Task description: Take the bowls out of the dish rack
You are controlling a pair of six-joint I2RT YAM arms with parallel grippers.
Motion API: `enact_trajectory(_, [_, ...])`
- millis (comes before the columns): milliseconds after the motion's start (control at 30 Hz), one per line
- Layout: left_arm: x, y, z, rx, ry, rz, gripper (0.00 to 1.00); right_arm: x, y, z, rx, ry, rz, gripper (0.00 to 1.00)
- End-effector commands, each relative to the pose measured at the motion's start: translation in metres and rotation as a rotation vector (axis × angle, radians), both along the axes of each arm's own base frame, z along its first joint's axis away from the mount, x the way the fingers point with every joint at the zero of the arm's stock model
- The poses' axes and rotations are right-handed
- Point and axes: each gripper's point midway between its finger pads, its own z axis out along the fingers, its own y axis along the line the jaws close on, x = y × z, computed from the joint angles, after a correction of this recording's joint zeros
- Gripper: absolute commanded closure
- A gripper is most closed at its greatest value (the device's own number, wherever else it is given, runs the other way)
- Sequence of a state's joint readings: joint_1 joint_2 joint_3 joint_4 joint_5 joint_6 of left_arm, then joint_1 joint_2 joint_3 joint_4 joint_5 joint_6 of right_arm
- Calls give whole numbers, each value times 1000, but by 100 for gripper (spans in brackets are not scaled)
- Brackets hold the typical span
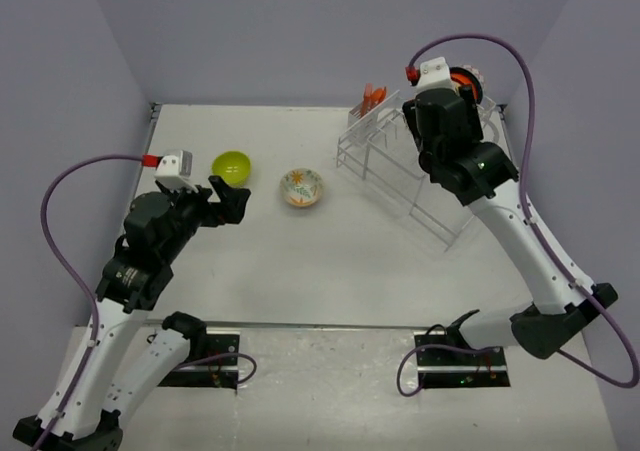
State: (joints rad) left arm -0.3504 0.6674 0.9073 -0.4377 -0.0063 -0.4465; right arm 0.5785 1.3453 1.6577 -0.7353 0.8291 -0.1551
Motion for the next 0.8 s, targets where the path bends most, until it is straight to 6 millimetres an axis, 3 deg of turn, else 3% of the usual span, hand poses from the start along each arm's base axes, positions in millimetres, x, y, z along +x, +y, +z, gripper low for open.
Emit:
enact_trajectory(0, [-12, 16, -58, 149, 154, 21, 0, 24, -10, 25, -127, -45, -31, 35])
enact_trajectory(67, [-12, 10, -48, 140, 109, -14, 0, 36, -13, 17, -180, -9, -36, 41])
enact_trajectory(133, [-10, 12, -53, 138, 108, 3, 0, 50, -10, 6, -200, 20, -39, 43])
enact_trajectory(400, [-10, 7, -57, 135, 116, -22, 0, 77, -6, -16, -213, 70, -42, 44])
enact_trajectory(667, [-10, 9, -56, 135, 108, -13, 0, 98, -19, -32, -313, 71, -100, 72])
enact_trajectory(767, [-11, 10, -54, 131, 99, -8, 0, 98, -21, -35, -319, 67, -117, 77])
